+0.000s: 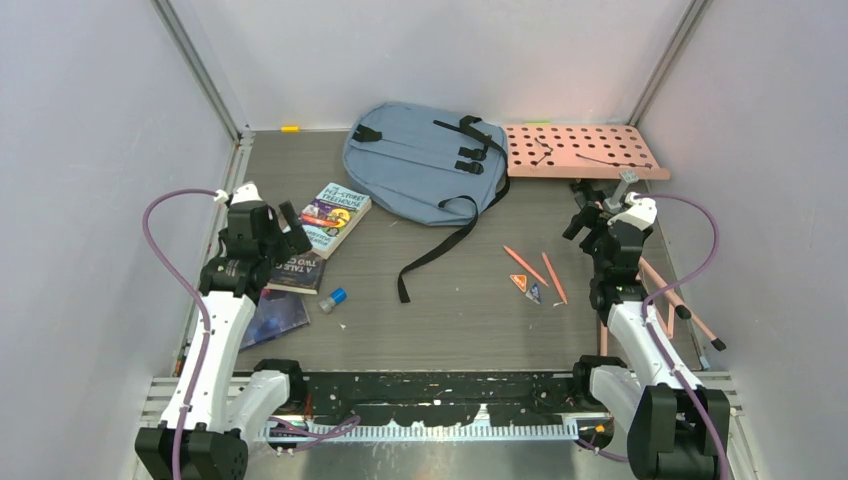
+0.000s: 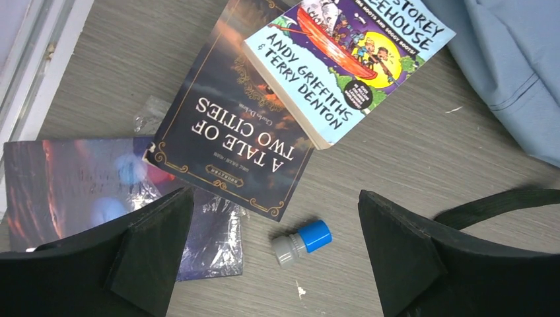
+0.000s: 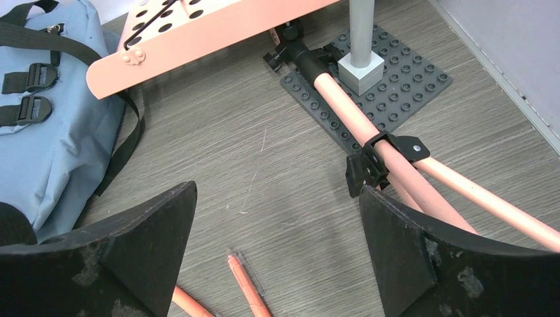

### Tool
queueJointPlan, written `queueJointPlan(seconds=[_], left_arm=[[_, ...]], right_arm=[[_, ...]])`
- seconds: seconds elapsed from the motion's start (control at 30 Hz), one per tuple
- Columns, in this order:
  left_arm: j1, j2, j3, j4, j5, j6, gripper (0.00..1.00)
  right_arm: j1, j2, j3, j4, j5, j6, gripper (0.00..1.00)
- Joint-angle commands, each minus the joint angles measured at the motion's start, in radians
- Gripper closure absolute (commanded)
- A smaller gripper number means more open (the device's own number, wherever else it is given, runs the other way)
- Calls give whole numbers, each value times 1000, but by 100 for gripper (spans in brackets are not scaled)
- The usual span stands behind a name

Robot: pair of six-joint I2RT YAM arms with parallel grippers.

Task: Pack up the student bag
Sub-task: Pick up the student bag at the center of the board.

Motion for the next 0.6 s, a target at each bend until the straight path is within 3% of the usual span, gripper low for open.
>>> queueJointPlan(seconds=[0.0, 0.27, 0.4, 0.57], left_arm=[[7, -21, 8, -43, -49, -6, 2], [8, 84, -17, 83, 107, 37, 1], [6, 241, 30, 226, 231, 7, 1], [-31, 440, 173, 315, 256, -48, 1]], right_arm=[[0, -33, 25, 22, 9, -5, 0], [0, -40, 45, 39, 35, -70, 0], [0, -43, 81, 2, 47, -83, 0], [0, -39, 158, -160, 67, -115, 0]])
